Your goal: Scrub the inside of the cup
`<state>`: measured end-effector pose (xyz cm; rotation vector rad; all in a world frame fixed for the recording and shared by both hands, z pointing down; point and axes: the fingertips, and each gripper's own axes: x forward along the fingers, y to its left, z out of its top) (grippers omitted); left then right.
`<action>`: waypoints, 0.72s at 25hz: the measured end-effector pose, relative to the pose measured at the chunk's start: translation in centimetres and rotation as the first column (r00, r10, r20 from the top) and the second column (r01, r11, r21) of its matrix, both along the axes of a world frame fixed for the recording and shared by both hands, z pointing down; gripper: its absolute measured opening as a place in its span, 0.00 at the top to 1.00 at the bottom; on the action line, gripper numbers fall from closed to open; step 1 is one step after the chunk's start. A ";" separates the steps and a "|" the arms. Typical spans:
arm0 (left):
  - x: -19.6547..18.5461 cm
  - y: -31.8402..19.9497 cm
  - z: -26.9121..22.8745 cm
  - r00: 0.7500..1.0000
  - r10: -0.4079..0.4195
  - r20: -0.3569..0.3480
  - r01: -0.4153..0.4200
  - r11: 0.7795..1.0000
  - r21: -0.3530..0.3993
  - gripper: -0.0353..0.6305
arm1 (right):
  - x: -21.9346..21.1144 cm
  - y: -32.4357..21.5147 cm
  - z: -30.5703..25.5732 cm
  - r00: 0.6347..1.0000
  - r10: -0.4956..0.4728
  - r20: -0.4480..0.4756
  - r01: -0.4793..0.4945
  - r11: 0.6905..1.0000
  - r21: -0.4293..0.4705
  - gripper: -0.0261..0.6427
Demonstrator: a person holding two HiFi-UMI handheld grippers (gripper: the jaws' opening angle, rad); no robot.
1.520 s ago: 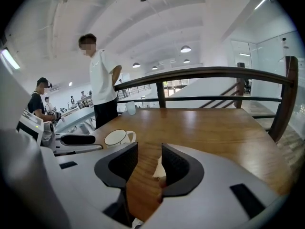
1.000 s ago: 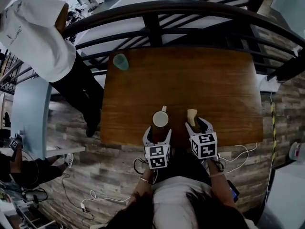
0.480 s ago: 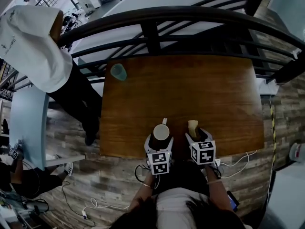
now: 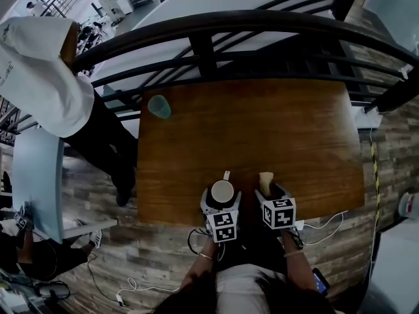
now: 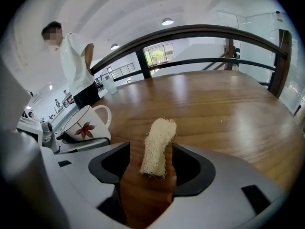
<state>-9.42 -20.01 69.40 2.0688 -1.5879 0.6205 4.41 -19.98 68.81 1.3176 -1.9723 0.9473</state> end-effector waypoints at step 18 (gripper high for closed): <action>0.9 -2.3 1.1 0.995 -0.057 0.080 0.052 0.997 0.052 0.29 | 0.7 -0.2 1.1 0.997 0.035 -0.067 -0.035 0.999 0.009 0.56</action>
